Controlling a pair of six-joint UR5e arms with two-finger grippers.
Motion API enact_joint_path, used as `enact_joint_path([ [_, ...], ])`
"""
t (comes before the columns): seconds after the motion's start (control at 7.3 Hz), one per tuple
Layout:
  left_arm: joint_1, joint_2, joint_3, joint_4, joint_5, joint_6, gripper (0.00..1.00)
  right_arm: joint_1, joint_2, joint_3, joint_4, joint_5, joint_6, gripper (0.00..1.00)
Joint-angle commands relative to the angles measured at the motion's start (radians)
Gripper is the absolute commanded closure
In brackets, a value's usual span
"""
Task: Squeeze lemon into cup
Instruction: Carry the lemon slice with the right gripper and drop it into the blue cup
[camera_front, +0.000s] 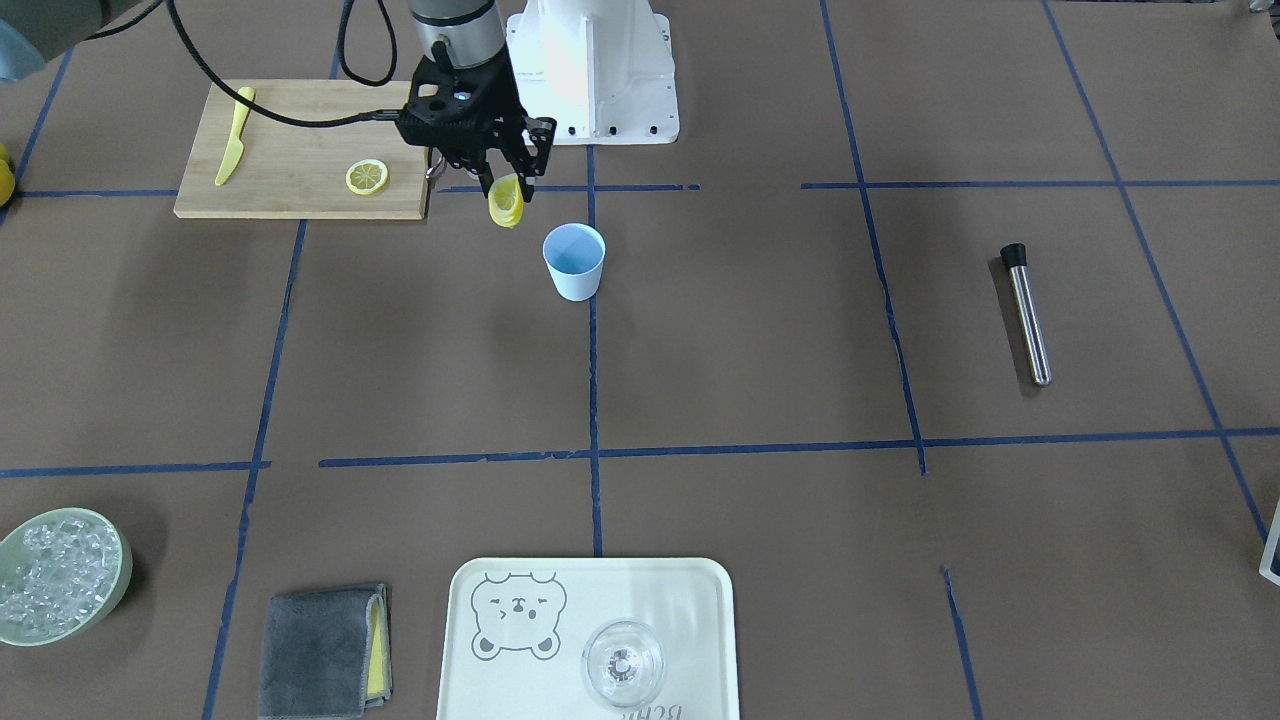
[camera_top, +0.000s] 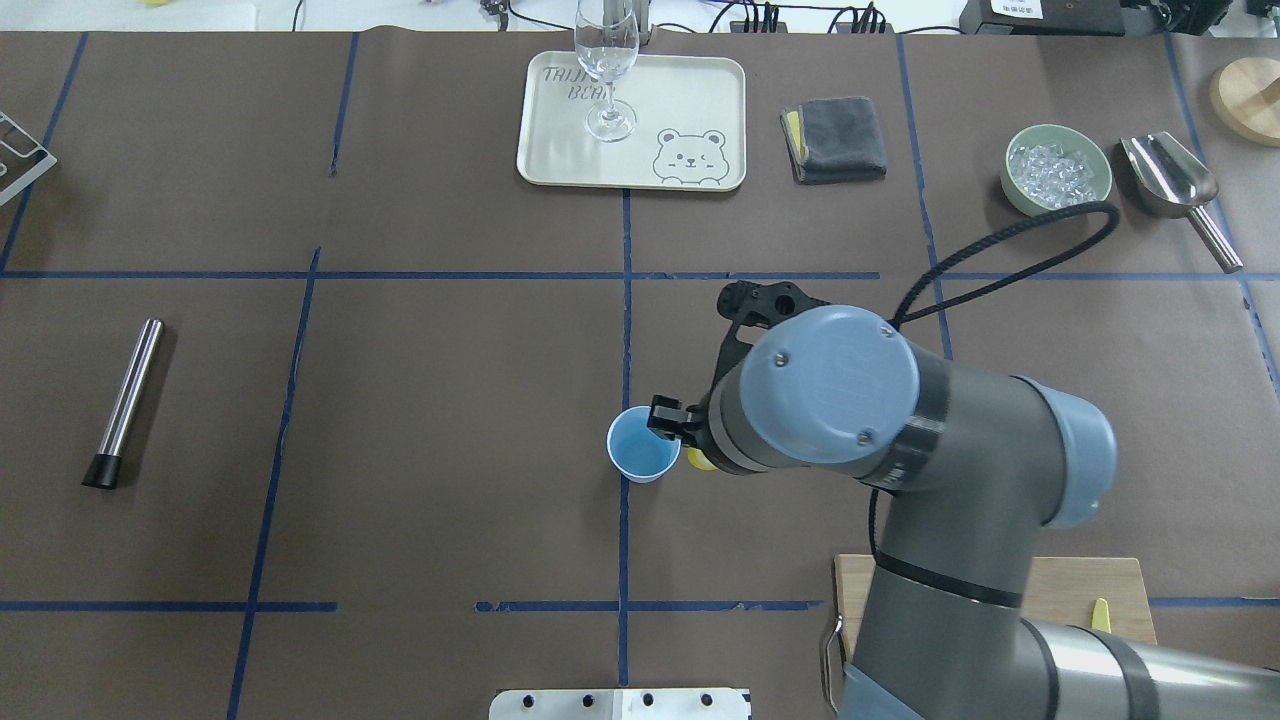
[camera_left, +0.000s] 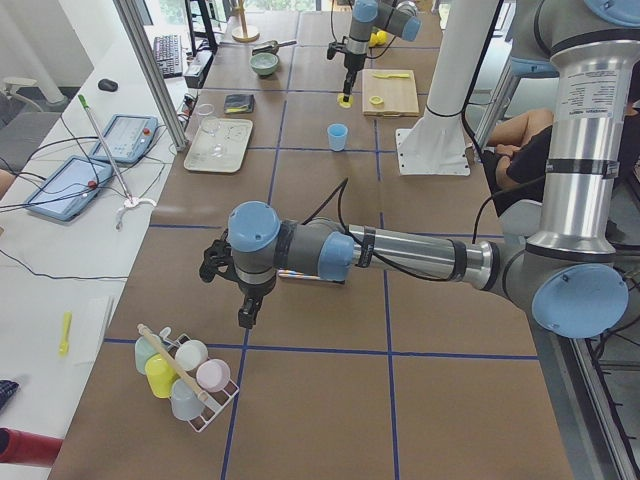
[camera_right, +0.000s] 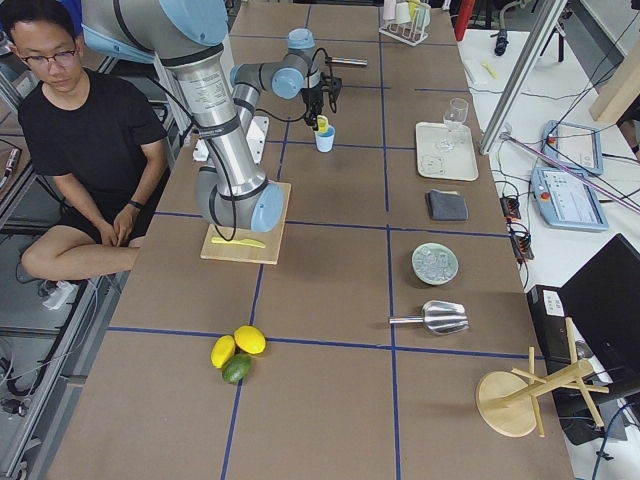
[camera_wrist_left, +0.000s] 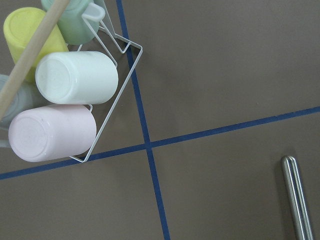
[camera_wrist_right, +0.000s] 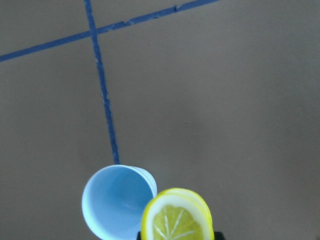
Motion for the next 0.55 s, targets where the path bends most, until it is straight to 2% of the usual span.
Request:
enact_joint_path([
  [0.0,0.000,0.000,0.007,0.000,-0.002,0.000,0.00,0.001,0.115,-0.126,-0.010,-0.003,0.003,0.51],
  [0.41,0.000,-0.001,0.011,0.000,-0.002,0.000,0.00,-0.005,0.149,-0.174,-0.008,-0.004,0.004,0.50],
])
